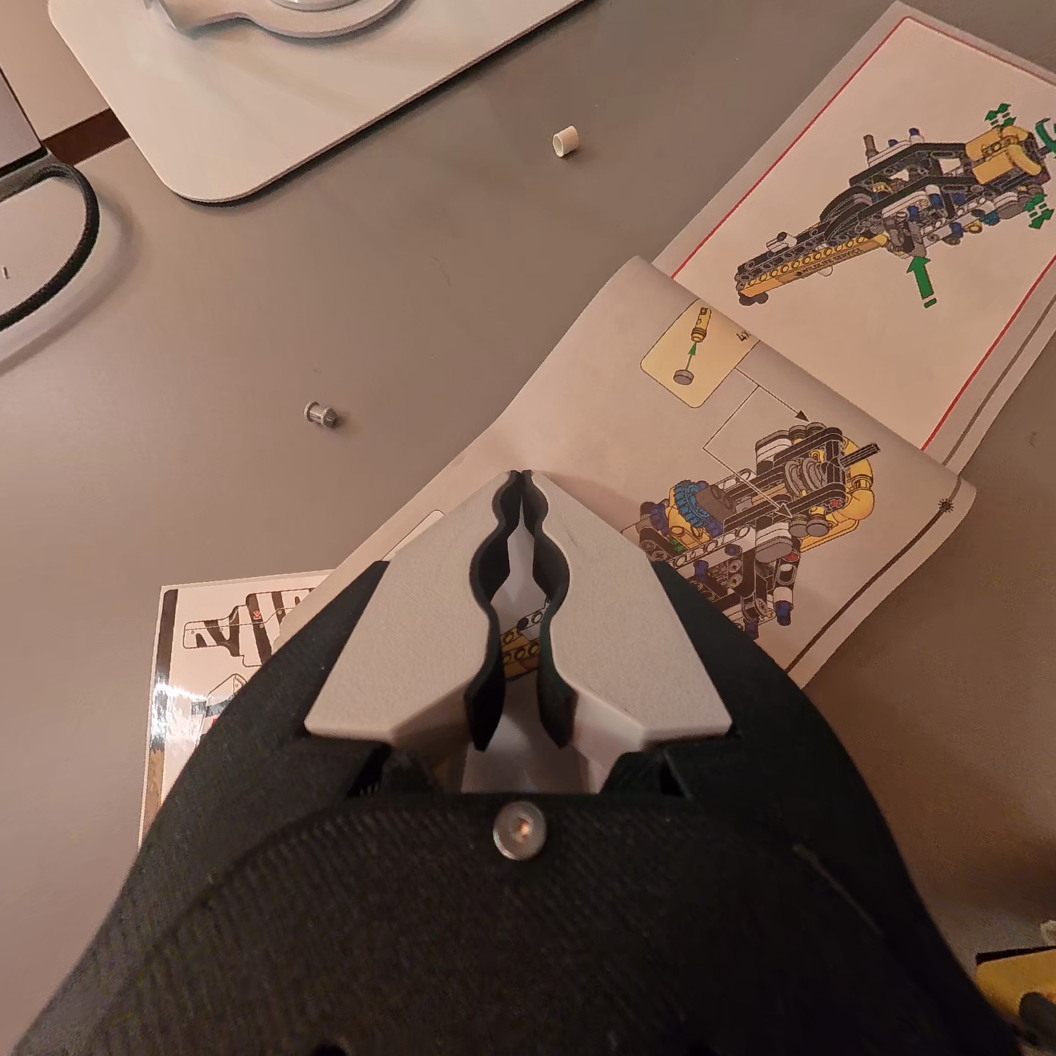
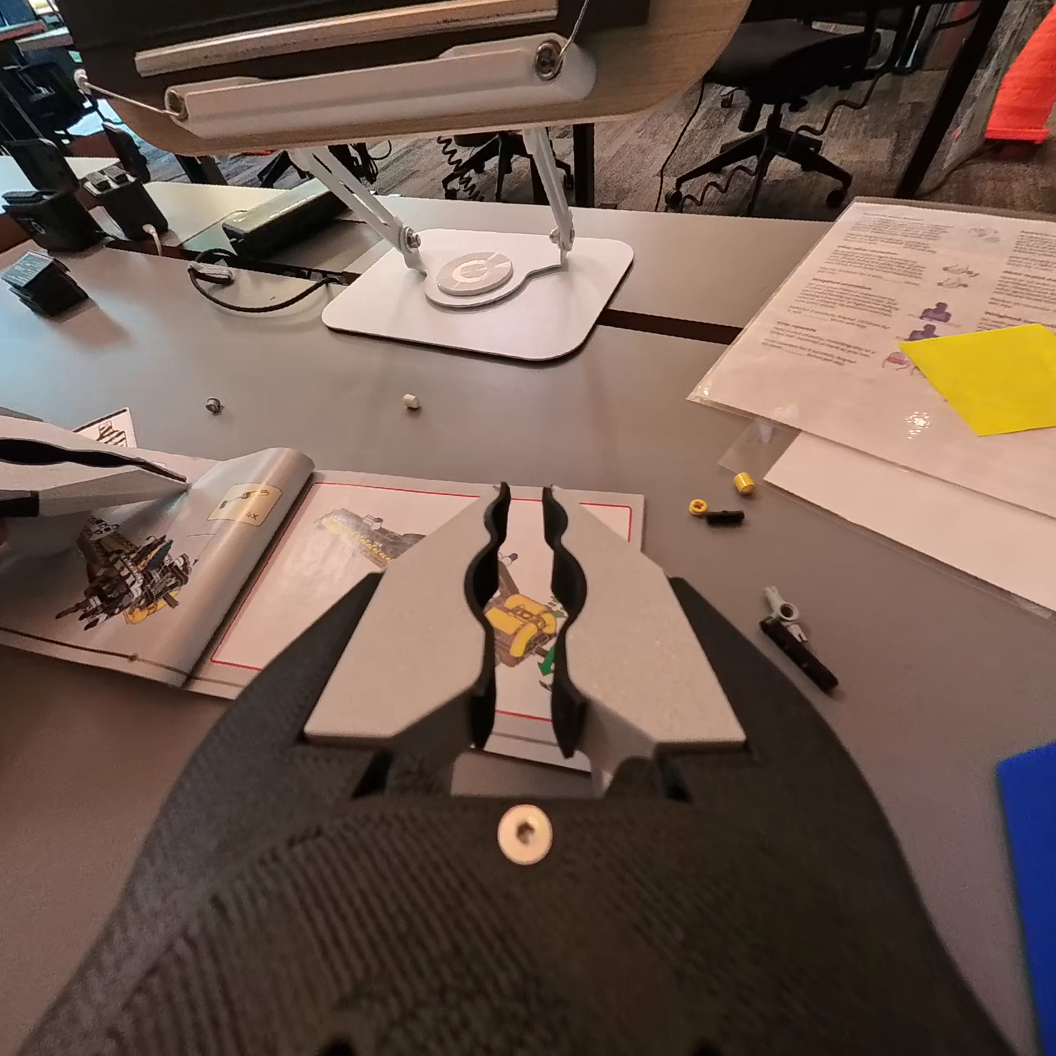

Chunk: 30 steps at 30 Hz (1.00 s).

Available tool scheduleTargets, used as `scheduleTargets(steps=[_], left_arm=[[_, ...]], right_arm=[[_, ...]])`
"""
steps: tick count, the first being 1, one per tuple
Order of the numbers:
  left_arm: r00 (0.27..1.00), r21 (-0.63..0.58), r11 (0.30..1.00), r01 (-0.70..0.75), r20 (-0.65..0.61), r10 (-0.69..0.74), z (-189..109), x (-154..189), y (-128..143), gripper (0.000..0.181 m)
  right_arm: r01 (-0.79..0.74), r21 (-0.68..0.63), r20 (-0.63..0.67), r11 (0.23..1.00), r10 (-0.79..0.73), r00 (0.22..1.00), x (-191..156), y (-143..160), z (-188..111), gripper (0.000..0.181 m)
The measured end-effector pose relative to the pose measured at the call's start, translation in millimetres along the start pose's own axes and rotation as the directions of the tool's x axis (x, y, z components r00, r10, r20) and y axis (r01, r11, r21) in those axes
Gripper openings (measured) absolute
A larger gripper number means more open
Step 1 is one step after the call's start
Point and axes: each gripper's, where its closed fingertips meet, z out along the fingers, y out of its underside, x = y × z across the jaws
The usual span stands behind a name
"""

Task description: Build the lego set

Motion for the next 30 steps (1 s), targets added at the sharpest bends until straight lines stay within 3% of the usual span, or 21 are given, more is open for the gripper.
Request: scheduleTargets(steps=[9, 15, 17, 19, 23, 26, 30], left_arm=[[1.0, 0.003, 1.0, 0.006, -0.027, -0.006, 0, 2, 0, 0.001], [0.968, 0.158, 0.955, 0.249, -0.062, -0.243, -19, -29, -24, 0.0], [0.959, 0.203, 0.938, 0.282, -0.021, -0.284, -25, -44, -27, 0.0], [0.958, 0.213, 0.938, 0.272, 0.034, -0.285, -24, -53, -25, 0.0], [0.968, 0.186, 0.958, 0.218, 0.081, -0.237, -20, -52, -21, 0.0], [0.973, 0.171, 0.97, 0.171, 0.129, -0.194, -17, -53, -19, 0.0], [0.966, 0.176, 0.97, 0.169, 0.166, -0.199, -17, -61, -16, 0.0]], right_arm=[[0.017, -0.013, 0.007, 1.0, -0.017, 1.0, -4, 2, 2, 0.01], [0.065, -0.015, 0.017, 0.998, -0.065, 0.998, -13, 1, 2, 0.018], [0.111, -0.014, 0.075, 0.994, -0.11, 0.991, -35, 0, 5, 0.027], [0.159, -0.012, 0.195, 0.987, -0.154, 0.969, -78, 5, 9, 0.036], [0.3, -0.058, 0.344, 0.952, -0.263, 0.901, -154, 34, 19, 0.047], [0.45, -0.107, 0.355, 0.887, -0.389, 0.85, -173, 56, 23, 0.055], [0.56, -0.128, 0.298, 0.818, -0.507, 0.809, -172, 66, 27, 0.048]])
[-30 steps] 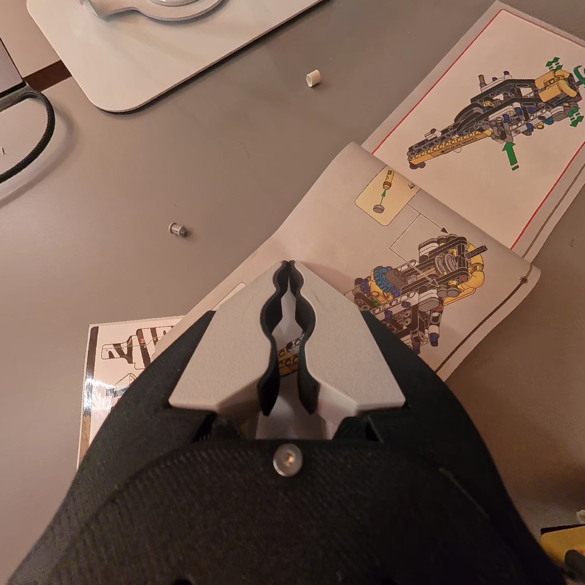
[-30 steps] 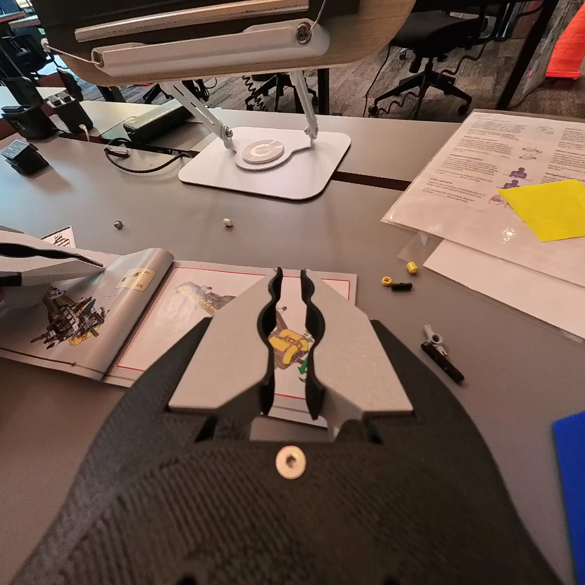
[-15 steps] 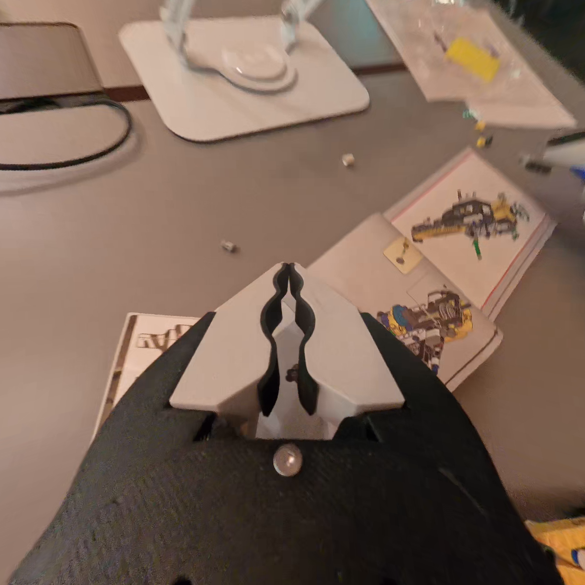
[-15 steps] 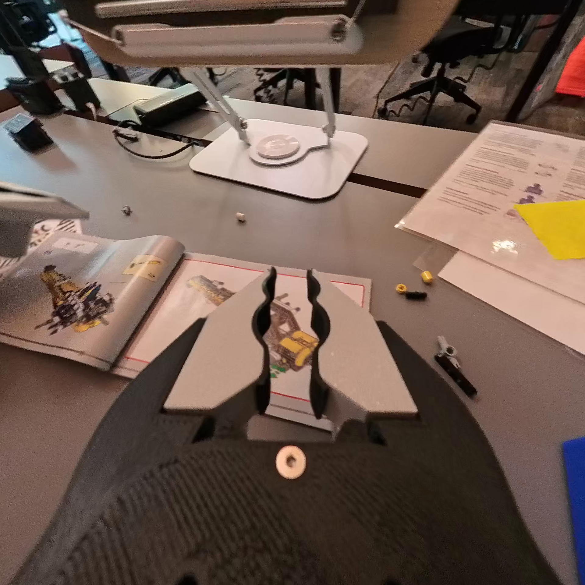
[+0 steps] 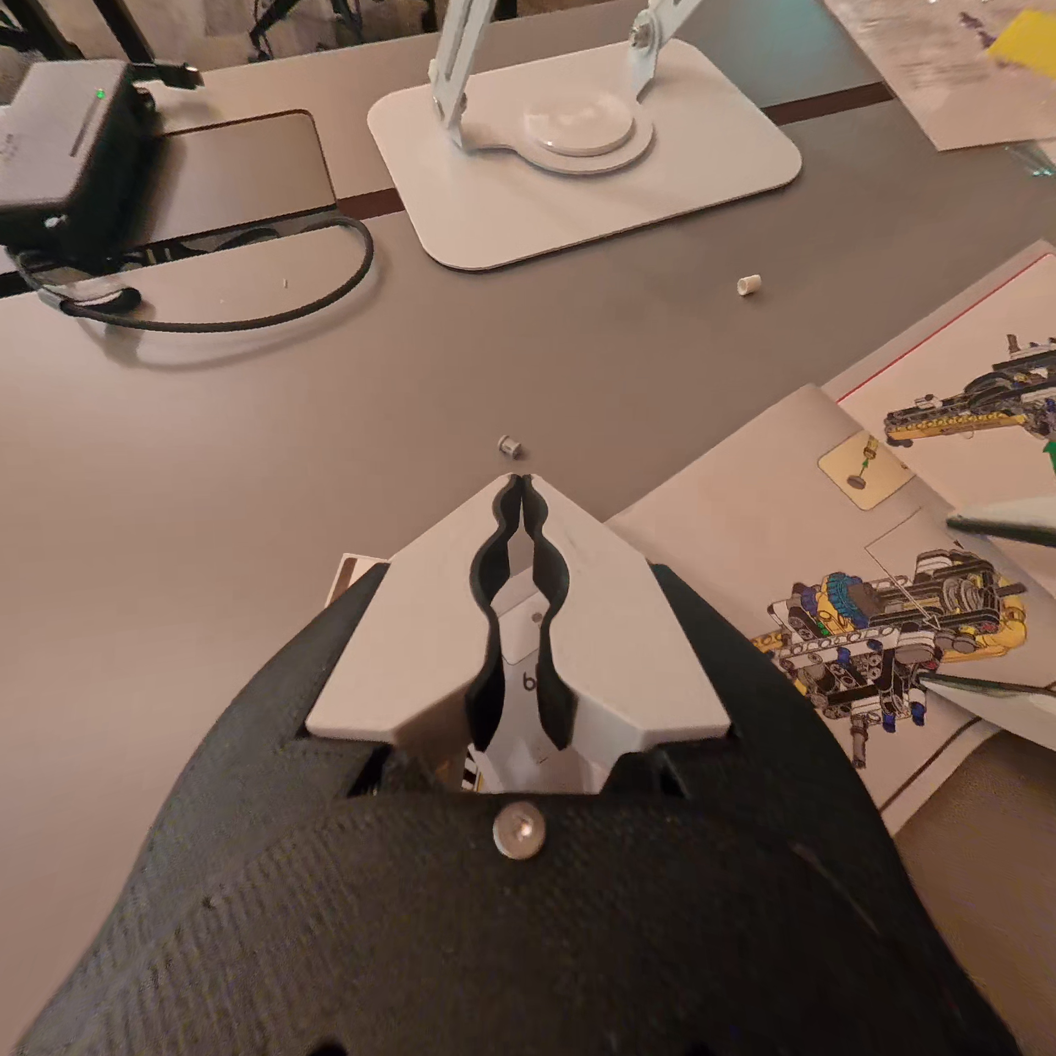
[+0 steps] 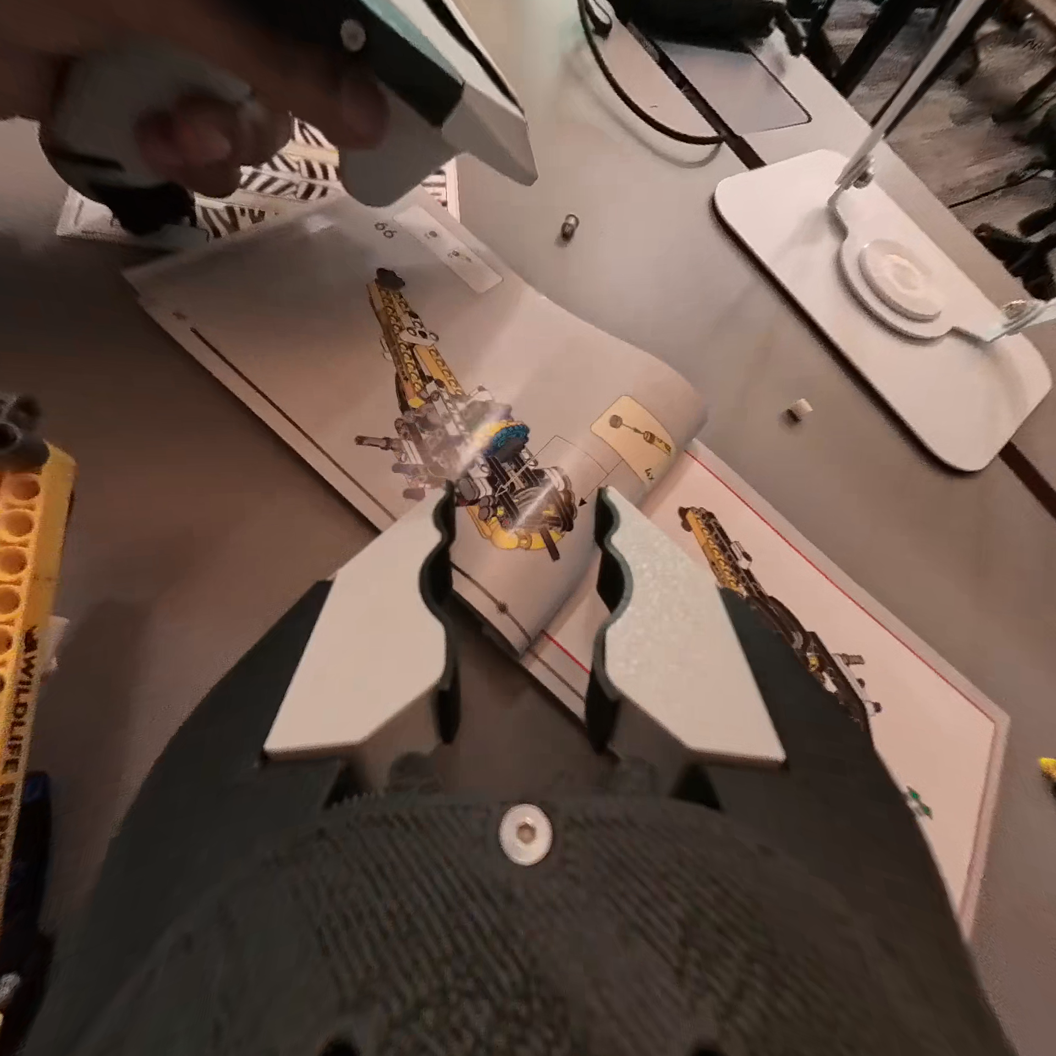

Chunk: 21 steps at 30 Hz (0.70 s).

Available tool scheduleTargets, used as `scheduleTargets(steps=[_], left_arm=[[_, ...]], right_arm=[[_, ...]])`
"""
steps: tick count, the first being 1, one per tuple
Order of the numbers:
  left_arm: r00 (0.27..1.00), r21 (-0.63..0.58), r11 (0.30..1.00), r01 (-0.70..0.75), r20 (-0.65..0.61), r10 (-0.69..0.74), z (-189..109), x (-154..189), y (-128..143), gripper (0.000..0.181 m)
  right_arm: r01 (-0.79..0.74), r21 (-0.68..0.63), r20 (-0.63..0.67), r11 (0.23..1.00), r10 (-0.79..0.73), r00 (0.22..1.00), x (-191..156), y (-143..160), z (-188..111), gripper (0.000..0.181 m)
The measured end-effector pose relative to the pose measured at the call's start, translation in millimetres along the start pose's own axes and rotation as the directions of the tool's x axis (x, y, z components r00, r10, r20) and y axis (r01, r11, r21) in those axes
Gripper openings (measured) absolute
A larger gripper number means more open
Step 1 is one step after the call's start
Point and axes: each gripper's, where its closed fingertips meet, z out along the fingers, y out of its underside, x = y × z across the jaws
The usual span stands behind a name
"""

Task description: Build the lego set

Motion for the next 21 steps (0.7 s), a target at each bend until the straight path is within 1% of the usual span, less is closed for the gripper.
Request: scheduleTargets(steps=[2, 6, 15, 21], left_arm=[[1.0, 0.017, 1.0, 0.023, 0.01, -0.023, -2, -4, -3, 0.0], [0.998, 0.049, 0.998, 0.042, 0.041, -0.044, -5, -14, -8, 0.0], [0.995, 0.087, 0.994, 0.072, 0.067, -0.078, -8, -24, -13, 0.0], [0.998, 0.064, 0.997, 0.05, 0.029, -0.052, -5, -14, -9, 0.0]], right_arm=[[0.02, 0.001, -0.014, 1.0, -0.02, 1.0, 0, 0, 0, 0.032], [0.029, -0.001, -0.007, 1.0, -0.029, 1.0, -1, 1, -1, 0.016], [0.03, -0.014, -0.008, 0.999, -0.03, 1.0, -1, 3, 0, 0.015], [0.034, -0.02, -0.009, 0.999, -0.034, 0.999, -2, 4, 1, 0.015]])
